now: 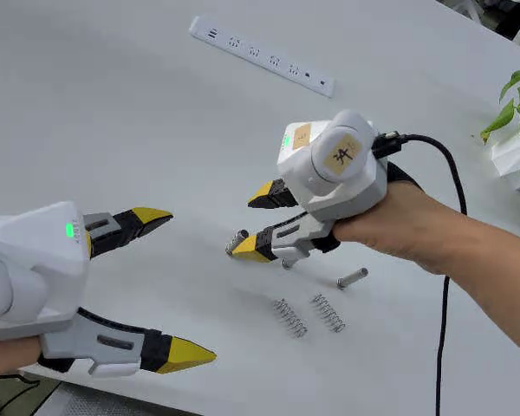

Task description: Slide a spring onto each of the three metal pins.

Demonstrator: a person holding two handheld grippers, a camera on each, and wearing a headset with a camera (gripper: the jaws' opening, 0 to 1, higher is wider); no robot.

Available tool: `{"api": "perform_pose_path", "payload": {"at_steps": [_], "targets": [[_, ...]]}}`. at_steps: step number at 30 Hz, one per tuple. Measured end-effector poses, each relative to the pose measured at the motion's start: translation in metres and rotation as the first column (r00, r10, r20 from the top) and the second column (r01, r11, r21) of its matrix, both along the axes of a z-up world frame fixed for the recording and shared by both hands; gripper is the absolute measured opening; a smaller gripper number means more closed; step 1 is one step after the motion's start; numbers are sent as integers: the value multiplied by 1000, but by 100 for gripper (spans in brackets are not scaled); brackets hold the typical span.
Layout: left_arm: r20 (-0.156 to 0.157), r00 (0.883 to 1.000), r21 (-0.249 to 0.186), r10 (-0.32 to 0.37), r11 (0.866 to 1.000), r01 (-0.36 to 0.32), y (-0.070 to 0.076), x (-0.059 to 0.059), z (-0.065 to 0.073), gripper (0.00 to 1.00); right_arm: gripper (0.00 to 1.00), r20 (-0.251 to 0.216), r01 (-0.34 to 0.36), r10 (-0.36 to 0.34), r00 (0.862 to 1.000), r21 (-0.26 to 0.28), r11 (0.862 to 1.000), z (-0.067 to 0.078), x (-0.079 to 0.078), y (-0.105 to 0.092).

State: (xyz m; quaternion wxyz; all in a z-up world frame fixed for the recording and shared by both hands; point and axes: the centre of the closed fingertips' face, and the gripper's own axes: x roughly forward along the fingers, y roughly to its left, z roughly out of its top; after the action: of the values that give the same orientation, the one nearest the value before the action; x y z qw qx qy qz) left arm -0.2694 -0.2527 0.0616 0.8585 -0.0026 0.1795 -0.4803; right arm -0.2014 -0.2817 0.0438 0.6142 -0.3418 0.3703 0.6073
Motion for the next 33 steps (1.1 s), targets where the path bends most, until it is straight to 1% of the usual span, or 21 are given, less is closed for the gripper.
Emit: {"api": "perform_pose_path", "payload": {"at_steps": [3,6,8,11,13,16,18,21,23,24,25,28,29,30,31,33], "targets": [[-1,1000,24,-15,1000,15,0,-2,-2,96,44,8,29,-29,1000,36,999,8,0,-9],[-1,1000,46,-26,999,26,2,-3,-1,96,48,16,59,-60,998,88,994,18,-1,-19],[-5,1000,54,-26,998,26,3,-3,-1,96,51,18,77,-80,997,105,991,22,-1,-27],[-2,999,79,-40,996,41,3,-4,0,96,55,15,120,-123,992,148,982,28,-3,-43],[-3,999,88,-47,995,47,3,-3,0,96,58,7,142,-146,989,177,974,32,-5,-50],[-6,998,118,-68,991,68,2,-5,-1,96,63,18,163,-171,985,223,961,38,-8,-67],[-10,997,126,-74,989,75,2,-5,-1,96,66,17,178,-187,982,236,955,40,-10,-76],[-16,996,155,-93,983,94,1,-7,-3,96,70,13,213,-224,974,269,939,42,-13,-95],[-16,995,164,-101,981,102,0,-7,-3,96,72,7,231,-243,970,284,931,43,-14,-105],[-19,994,174,-111,978,112,-1,-7,-3,96,74,5,241,-254,967,302,922,44,-16,-110],[-19,993,179,-118,977,119,-2,-8,-3,95,76,2,249,-263,965,311,917,45,-17,-115],[-23,991,195,-135,971,137,-5,-9,-3,95,81,-3,269,-285,959,339,901,45,-22,-128],[-28,989,204,-143,968,145,-6,-9,-3,94,82,-10,278,-294,956,352,894,44,-25,-134],[-31,989,207,-147,967,150,-6,-9,-3,93,84,-15,285,-300,954,357,889,43,-26,-138],[-29,988,214,-153,964,156,-8,-9,-3,93,85,-19,295,-309,951,360,885,41,-28,-145],[-29,986,226,-167,959,169,-11,-10,-2,93,89,-21,306,-322,947,376,875,40,-31,-153]]}}
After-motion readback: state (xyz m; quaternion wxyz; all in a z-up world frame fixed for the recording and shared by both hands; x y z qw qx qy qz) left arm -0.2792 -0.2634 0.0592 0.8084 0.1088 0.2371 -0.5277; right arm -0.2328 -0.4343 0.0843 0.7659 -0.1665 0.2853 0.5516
